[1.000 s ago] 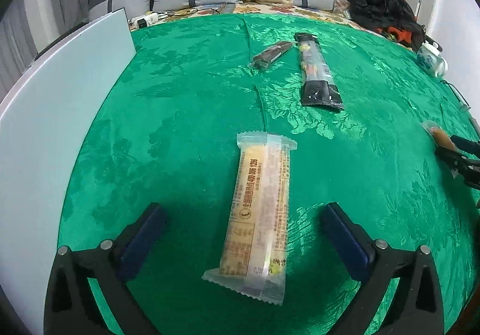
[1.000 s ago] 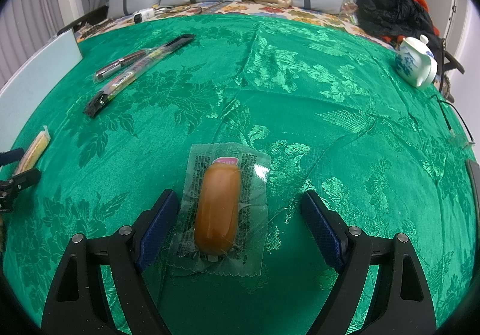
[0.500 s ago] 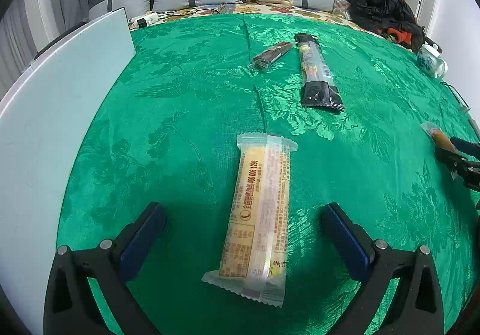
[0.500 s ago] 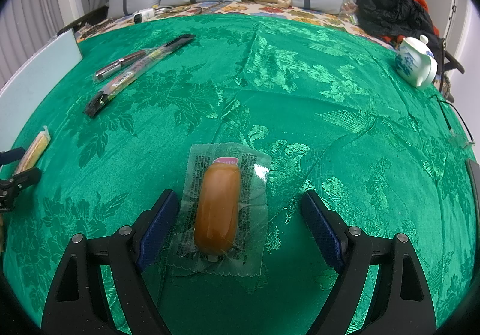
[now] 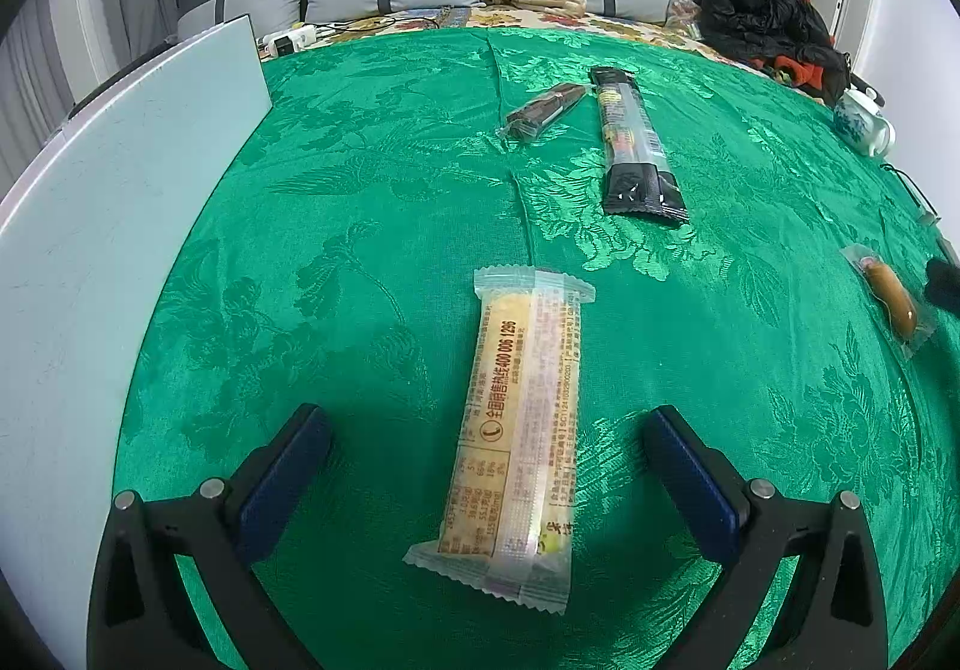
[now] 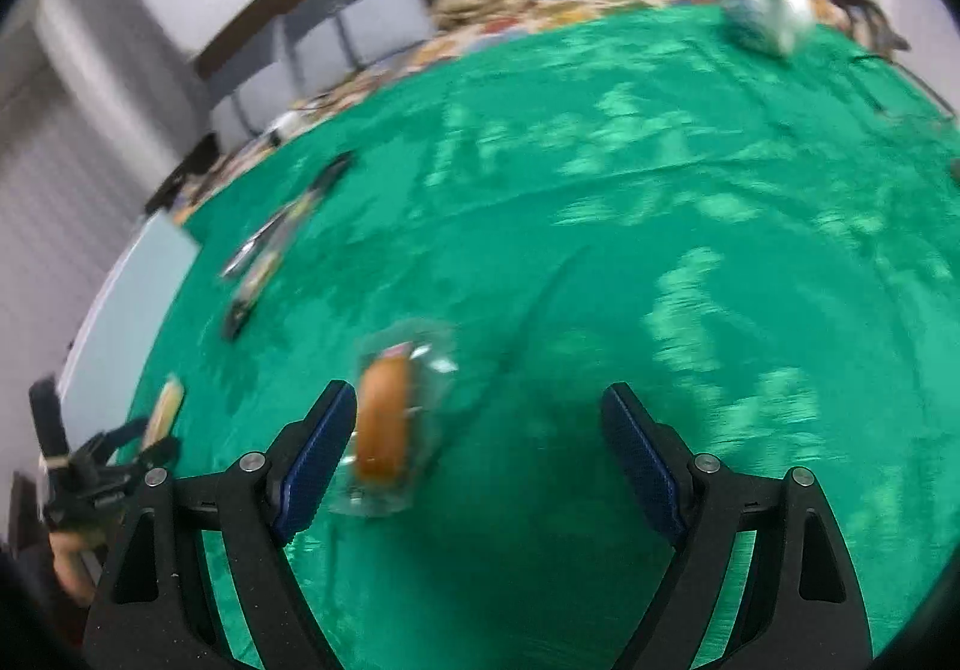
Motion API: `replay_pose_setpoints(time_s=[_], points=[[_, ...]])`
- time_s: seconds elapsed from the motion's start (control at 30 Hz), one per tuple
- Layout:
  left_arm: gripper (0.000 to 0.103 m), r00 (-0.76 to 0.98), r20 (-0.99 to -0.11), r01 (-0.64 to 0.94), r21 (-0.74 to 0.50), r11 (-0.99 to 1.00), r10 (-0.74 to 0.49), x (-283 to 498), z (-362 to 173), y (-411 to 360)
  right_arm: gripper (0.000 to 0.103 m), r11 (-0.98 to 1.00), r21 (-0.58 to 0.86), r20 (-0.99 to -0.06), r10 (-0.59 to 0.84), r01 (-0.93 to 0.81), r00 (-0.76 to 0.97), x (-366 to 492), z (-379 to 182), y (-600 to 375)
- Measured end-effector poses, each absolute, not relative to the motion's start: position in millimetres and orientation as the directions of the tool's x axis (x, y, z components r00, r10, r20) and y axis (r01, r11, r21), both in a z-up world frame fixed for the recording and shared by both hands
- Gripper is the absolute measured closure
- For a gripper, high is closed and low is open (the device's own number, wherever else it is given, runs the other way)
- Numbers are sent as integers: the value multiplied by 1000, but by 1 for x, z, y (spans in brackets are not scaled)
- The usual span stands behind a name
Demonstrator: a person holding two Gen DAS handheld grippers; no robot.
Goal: Organize snacks
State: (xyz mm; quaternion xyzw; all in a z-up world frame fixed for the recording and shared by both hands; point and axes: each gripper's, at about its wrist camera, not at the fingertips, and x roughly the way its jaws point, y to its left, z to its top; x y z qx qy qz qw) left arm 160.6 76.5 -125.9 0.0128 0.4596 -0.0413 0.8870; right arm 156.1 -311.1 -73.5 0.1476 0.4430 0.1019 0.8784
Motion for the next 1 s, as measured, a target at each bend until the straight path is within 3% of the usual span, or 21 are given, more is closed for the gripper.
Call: replay_pose_setpoints(time_s=[0.1, 0.17, 0.23, 0.27, 0.3, 0.33, 0.37, 0.4, 0.53, 0.73, 0.87, 1.0], points=[[0, 568, -821, 93, -10, 996, -61, 162, -125, 75, 16, 955, 292, -794, 272, -51, 545, 169, -58, -298], [0, 518, -853, 113, -10, 994, -67, 168, -123, 75, 17, 951, 296, -855, 303, -84, 420, 187, -63, -276], [2, 461, -886, 104, -4, 995, -52, 175, -121, 76, 18, 970, 213, -928, 239, -118, 285, 200, -77, -245], [9, 448, -893, 100, -5, 995, -49, 176, -118, 76, 18, 978, 158, -947, 189, -135, 259, 203, -83, -234], [22, 444, -894, 103, -13, 995, -57, 176, -116, 75, 25, 984, 88, -955, 128, -155, 268, 204, -82, -224], [31, 448, -892, 108, -12, 994, -59, 175, -114, 75, 44, 985, 31, -962, 76, -171, 261, 204, -83, -214], [60, 458, -887, 121, -9, 993, -64, 172, -109, 73, 53, 983, -7, -960, 45, -186, 276, 203, -80, -206], [75, 457, -887, 129, -10, 992, -69, 171, -108, 72, 76, 983, 3, -962, 53, -183, 268, 202, -78, -204], [75, 468, -876, 101, -80, 992, -118, 157, -103, 82, 79, 990, 65, -967, 93, -124, 238, 194, -66, -213], [75, 535, -797, 36, -310, 950, -280, 119, -72, 111, 79, 946, 322, -901, 312, -16, 302, 169, -29, -237], [75, 598, -737, 21, -380, 925, -316, 97, -32, 140, 79, 920, 376, -862, 391, -110, 324, 168, 4, -193], [75, 682, -691, -41, -364, 931, -240, 75, 18, 202, 78, 834, 462, -777, 545, -302, 315, 166, 56, -92]])
